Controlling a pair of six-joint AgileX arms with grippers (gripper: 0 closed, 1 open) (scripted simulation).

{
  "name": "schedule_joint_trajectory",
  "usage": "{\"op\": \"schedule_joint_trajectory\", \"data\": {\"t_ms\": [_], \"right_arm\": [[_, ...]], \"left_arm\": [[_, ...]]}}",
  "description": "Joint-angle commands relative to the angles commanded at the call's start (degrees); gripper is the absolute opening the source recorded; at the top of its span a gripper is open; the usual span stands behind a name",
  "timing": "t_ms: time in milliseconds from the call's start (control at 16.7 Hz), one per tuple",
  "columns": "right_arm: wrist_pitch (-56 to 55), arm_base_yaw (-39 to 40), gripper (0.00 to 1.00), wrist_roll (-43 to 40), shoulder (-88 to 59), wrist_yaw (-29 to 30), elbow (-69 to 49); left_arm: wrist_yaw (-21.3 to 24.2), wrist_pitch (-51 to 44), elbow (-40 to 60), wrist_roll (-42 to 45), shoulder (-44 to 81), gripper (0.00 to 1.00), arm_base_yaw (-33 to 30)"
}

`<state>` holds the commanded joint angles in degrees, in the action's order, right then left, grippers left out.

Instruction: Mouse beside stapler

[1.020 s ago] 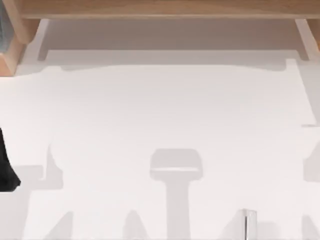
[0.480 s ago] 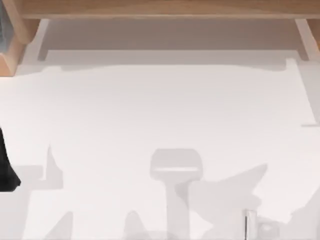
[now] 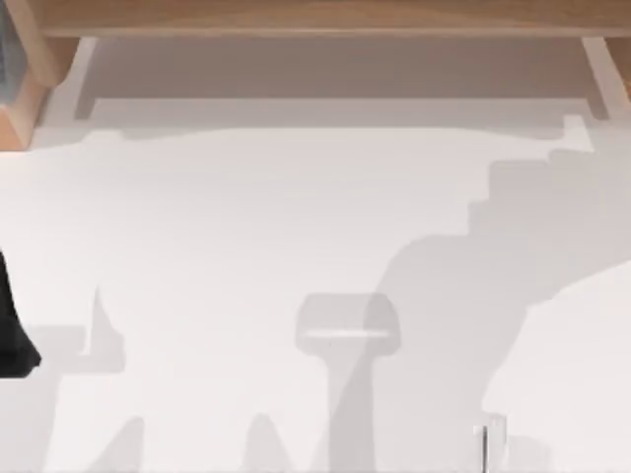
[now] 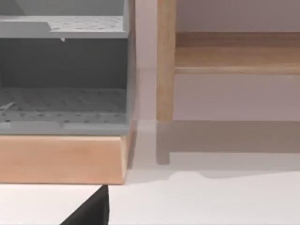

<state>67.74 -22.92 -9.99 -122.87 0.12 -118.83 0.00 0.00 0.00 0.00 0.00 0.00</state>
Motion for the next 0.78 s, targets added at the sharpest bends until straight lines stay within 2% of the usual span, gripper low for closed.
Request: {"op": "schedule_joint_trajectory", "data": {"t_ms": [360,780], "right_arm": [[8.8,1.3,1.00,-3.9,-22.0,-0.7,-18.6],[10.2,1.8,1.00,-4.8,-25.9,-1.1,-23.4]], "left_arm": [[0.0,0.0,0.0,0.0,0.0,1.00,0.0],[0.0,0.0,0.0,0.0,0.0,1.00,0.0]]}}
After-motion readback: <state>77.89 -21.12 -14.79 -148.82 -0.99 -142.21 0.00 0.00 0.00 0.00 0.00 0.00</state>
